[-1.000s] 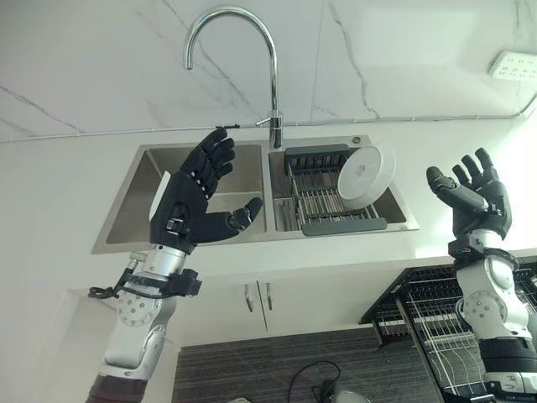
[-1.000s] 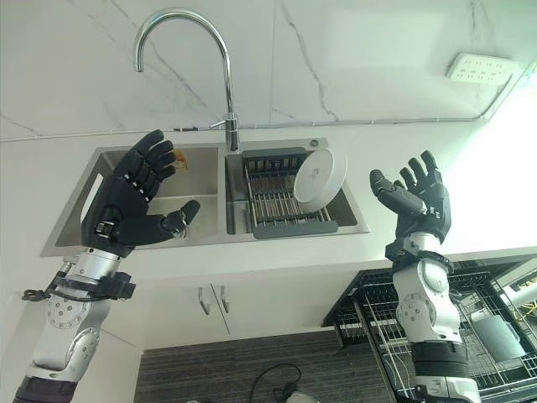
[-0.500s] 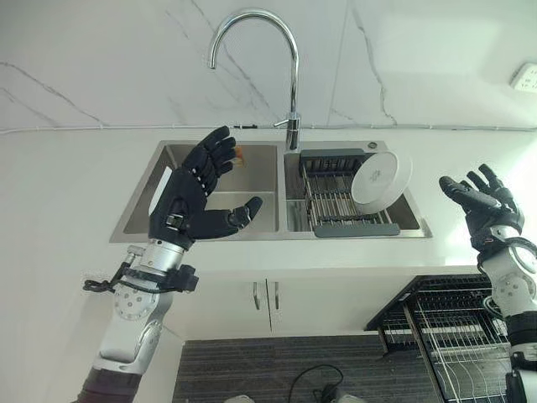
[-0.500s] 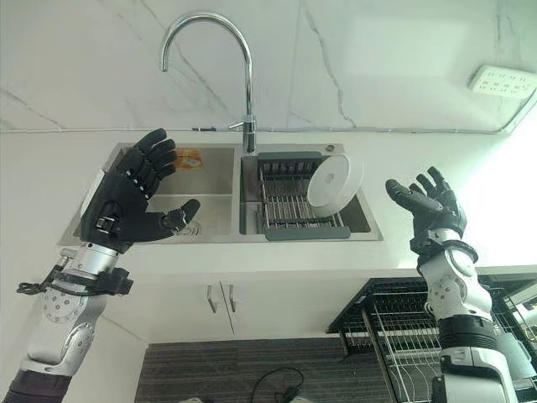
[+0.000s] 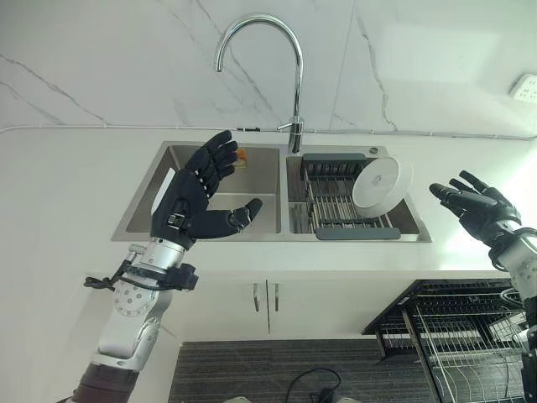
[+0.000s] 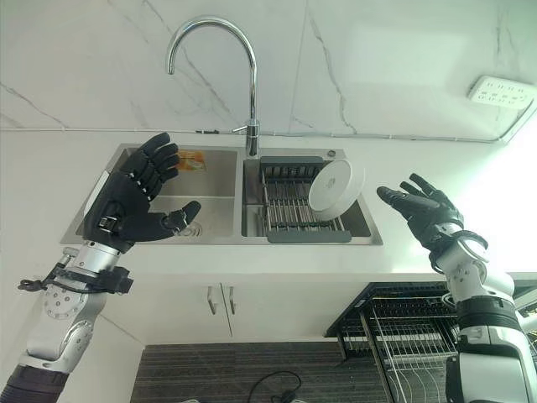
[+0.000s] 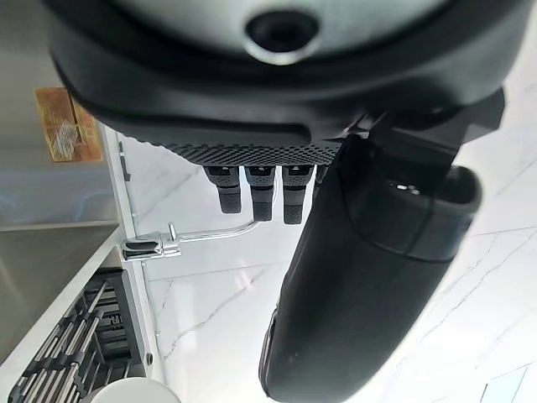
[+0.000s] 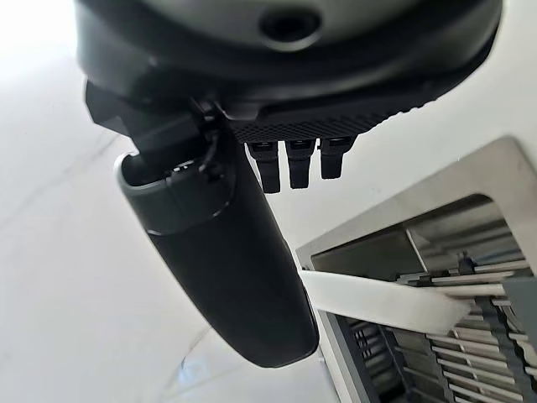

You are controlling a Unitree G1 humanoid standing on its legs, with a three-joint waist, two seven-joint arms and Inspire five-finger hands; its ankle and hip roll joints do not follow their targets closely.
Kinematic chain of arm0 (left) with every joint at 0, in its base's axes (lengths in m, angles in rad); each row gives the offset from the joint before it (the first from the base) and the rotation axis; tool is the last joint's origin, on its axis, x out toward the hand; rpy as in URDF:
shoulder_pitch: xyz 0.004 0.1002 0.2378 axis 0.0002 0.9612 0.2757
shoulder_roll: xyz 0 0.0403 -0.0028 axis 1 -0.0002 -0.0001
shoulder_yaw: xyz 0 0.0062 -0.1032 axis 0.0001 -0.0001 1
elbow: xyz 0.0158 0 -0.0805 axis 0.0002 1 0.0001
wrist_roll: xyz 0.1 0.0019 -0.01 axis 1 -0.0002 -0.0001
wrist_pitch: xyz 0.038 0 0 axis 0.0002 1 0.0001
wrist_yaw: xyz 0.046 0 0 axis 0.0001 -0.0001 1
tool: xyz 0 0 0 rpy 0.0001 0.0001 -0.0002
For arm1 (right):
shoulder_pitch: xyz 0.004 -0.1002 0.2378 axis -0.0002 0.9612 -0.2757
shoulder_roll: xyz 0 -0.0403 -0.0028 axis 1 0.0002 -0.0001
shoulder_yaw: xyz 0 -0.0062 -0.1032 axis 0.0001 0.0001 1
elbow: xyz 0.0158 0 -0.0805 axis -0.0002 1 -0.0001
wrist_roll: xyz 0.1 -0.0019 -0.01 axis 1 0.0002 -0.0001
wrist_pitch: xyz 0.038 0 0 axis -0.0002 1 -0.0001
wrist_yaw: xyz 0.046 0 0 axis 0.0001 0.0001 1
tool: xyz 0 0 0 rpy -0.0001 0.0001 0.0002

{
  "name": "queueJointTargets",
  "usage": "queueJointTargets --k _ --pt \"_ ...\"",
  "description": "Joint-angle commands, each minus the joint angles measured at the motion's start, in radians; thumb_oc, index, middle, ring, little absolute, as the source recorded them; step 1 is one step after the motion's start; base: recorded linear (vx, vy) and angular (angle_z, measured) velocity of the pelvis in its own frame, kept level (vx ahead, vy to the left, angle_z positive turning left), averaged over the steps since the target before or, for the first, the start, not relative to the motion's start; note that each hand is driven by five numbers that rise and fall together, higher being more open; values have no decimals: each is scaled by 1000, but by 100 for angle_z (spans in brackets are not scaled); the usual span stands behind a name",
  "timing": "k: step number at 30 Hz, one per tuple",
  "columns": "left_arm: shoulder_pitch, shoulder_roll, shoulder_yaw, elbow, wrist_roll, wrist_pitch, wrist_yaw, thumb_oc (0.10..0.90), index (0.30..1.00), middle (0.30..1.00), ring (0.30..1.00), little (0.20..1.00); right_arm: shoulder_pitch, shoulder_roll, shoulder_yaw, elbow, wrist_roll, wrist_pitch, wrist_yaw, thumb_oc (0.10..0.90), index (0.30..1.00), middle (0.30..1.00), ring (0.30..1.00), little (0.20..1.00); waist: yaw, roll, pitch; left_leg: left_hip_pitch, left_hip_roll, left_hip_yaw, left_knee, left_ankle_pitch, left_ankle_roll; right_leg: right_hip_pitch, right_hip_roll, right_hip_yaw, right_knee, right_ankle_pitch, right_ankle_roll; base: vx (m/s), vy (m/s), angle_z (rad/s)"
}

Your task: Place the dishes in the dishwasher.

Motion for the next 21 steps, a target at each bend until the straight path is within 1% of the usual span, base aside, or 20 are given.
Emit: queueJointTargets --k 1,7,21 --pt "-114 49 -37 -57 -63 -87 3 800 900 900 900 900 -140 -86 -3 4 71 -61 52 800 900 900 900 900 33 -20 -87 30 10 -35 7 -95 -32 42 -61 -48 92 -136 88 0 0 0" --pt "-108 63 -36 -57 -78 -95 4 800 900 900 900 900 -169 -100 10 50 108 -48 95 800 900 900 900 900 42 -20 -91 28 10 -37 7 -92 -34 45 -64 -56 92 -137 89 0 0 0" --pt "-96 80 -29 -58 -94 -92 2 800 900 900 900 900 -229 -104 40 117 117 -40 102 800 900 900 900 900 63 -14 -90 21 5 -52 7 -83 -35 56 -68 -74 92 -140 86 -3 -4 4"
